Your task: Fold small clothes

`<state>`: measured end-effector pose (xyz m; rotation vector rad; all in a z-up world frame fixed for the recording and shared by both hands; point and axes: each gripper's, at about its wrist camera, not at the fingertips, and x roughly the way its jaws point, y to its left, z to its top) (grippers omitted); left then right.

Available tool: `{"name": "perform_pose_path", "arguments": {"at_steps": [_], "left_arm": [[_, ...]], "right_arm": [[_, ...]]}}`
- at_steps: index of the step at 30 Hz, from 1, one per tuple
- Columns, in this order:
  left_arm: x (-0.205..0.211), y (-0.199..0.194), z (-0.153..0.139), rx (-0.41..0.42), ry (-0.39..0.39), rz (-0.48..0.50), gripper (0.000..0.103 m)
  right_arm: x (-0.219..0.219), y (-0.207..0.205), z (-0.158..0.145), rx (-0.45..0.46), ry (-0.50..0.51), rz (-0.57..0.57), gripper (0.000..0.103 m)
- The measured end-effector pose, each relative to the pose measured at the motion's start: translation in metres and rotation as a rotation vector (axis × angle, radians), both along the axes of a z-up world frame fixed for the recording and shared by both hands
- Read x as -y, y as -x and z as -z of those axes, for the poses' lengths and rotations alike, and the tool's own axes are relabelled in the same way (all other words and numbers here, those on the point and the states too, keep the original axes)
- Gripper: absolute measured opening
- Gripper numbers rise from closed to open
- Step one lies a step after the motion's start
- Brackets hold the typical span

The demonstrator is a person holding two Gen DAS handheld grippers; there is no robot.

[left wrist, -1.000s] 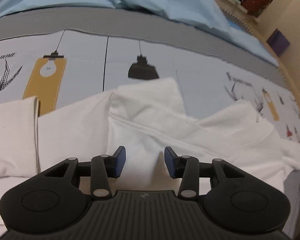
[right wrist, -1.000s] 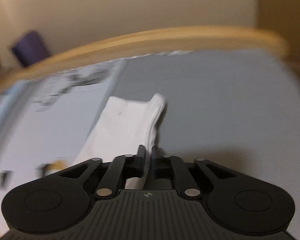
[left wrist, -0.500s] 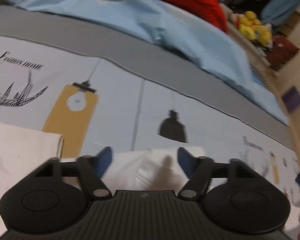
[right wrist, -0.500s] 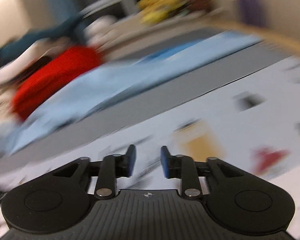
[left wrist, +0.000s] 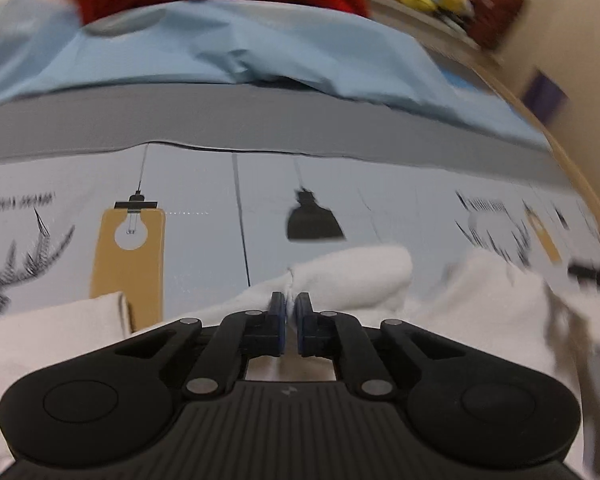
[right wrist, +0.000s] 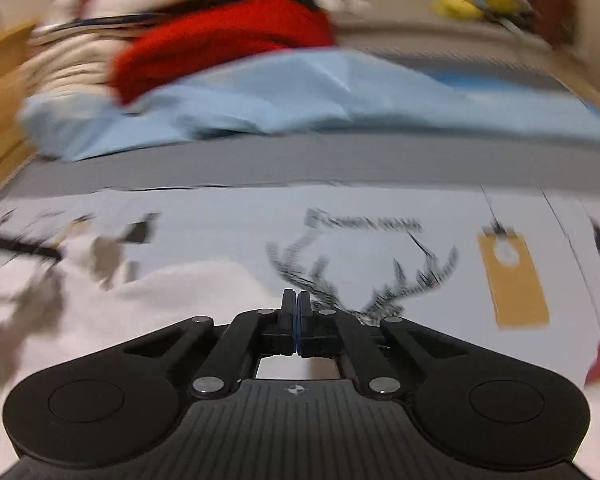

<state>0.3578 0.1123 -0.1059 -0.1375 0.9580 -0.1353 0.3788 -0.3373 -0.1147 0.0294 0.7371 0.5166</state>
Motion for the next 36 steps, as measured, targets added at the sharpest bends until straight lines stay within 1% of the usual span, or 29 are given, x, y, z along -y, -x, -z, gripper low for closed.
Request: {"name": "perform_pose_path", "arguments": {"at_steps": [1, 2, 3, 4, 5, 6, 8, 9, 10, 11, 12, 14, 16, 18, 19, 20, 21, 22, 24, 25, 26, 28, 29, 31, 32, 33, 34, 35, 36], "left_arm": [[0.003, 0.007, -0.006, -0.025, -0.029, 0.060, 0.003], [0.006, 0.016, -0.010, -0.047, -0.054, 0.125, 0.003], [0.012, 0.026, -0.012, -0.069, -0.085, 0.210, 0.001], [0.019, 0.040, -0.010, -0.097, -0.116, 0.315, 0.000], [0.024, 0.052, -0.008, -0.118, -0.133, 0.382, 0.000], [0.031, 0.066, -0.003, -0.146, -0.150, 0.472, 0.000], [0.043, 0.086, 0.004, -0.178, -0.167, 0.598, 0.000], [0.049, 0.094, 0.007, -0.191, -0.179, 0.645, 0.000], [0.051, 0.097, 0.006, -0.187, -0.192, 0.641, 0.002], [0.052, 0.098, 0.004, -0.172, -0.201, 0.606, 0.003], [0.049, 0.096, -0.003, -0.147, -0.190, 0.529, 0.003], [0.036, 0.091, -0.017, -0.097, -0.136, 0.356, 0.010], [0.017, 0.088, -0.031, -0.041, -0.072, 0.143, 0.040], [0.007, 0.084, -0.038, -0.019, -0.030, -0.006, 0.043], [0.004, 0.080, -0.040, -0.012, -0.027, -0.037, 0.043], [0.002, 0.075, -0.041, 0.000, -0.033, -0.057, 0.043], [0.000, 0.069, -0.042, 0.021, -0.046, -0.075, 0.043], [-0.001, 0.065, -0.042, 0.031, -0.052, -0.084, 0.043], [-0.008, 0.059, -0.042, 0.040, -0.044, -0.098, 0.043], [-0.011, 0.059, -0.043, 0.045, -0.032, -0.101, 0.043], [-0.013, 0.057, -0.042, 0.049, -0.018, -0.093, 0.043], [-0.016, 0.055, -0.040, 0.057, -0.008, -0.060, 0.043], [-0.017, 0.053, -0.039, 0.059, -0.009, -0.043, 0.043], [-0.015, 0.053, -0.034, 0.053, -0.018, -0.007, 0.043], [-0.014, 0.050, -0.029, 0.045, -0.025, 0.000, 0.043], [-0.013, 0.047, -0.023, 0.035, -0.033, 0.003, 0.043], [-0.011, 0.043, -0.019, 0.030, -0.038, 0.006, 0.043], [-0.010, 0.041, -0.015, 0.028, -0.040, 0.008, 0.043], [-0.008, 0.036, -0.010, 0.029, -0.043, 0.005, 0.043]], "right_arm": [[0.001, 0.009, -0.006, 0.004, -0.009, -0.074, 0.000], [0.001, 0.014, -0.007, -0.029, -0.017, -0.161, 0.000], [-0.001, 0.022, -0.006, -0.086, -0.010, -0.266, 0.000], [-0.006, 0.035, -0.005, -0.082, 0.047, -0.349, 0.000], [-0.008, 0.040, -0.006, -0.056, 0.099, -0.367, 0.000], [-0.007, 0.040, -0.005, -0.059, 0.104, -0.333, 0.000], [0.007, 0.024, -0.002, -0.051, 0.024, -0.119, 0.007], [0.012, 0.014, 0.001, -0.047, -0.008, -0.027, 0.018], [0.016, 0.004, 0.003, -0.047, -0.028, 0.052, 0.038], [0.019, -0.005, 0.008, -0.045, -0.040, 0.131, 0.048], [0.019, -0.014, 0.012, -0.044, -0.052, 0.196, 0.060], [0.018, -0.031, 0.024, -0.096, -0.092, 0.258, 0.061], [0.011, -0.044, 0.040, -0.179, -0.133, 0.273, 0.061], [-0.002, -0.053, 0.054, -0.213, -0.109, 0.262, 0.060], [-0.010, -0.053, 0.058, -0.210, -0.097, 0.249, 0.056], [-0.016, -0.051, 0.059, -0.207, -0.087, 0.228, 0.053], [-0.023, -0.048, 0.056, -0.188, -0.063, 0.195, 0.027], [-0.026, -0.043, 0.051, -0.159, -0.044, 0.152, 0.017], [-0.023, -0.027, 0.033, -0.082, -0.046, 0.049, 0.015], [-0.023, -0.012, 0.021, -0.015, -0.034, -0.041, 0.012], [-0.023, 0.005, 0.010, 0.050, 0.004, -0.138, 0.009], [-0.021, 0.040, -0.001, 0.123, 0.107, -0.324, 0.007], [-0.019, 0.056, -0.002, 0.117, 0.134, -0.423, 0.006], [-0.017, 0.079, 0.006, 0.016, 0.178, -0.575, 0.003], [-0.019, 0.089, 0.016, -0.027, 0.233, -0.625, 0.003], [-0.020, 0.097, 0.027, -0.070, 0.294, -0.655, 0.003], [-0.020, 0.099, 0.034, -0.096, 0.317, -0.662, 0.003], [-0.017, 0.098, 0.035, -0.100, 0.297, -0.646, 0.003], [-0.011, 0.093, 0.031, -0.096, 0.245, -0.606, 0.003]]}}
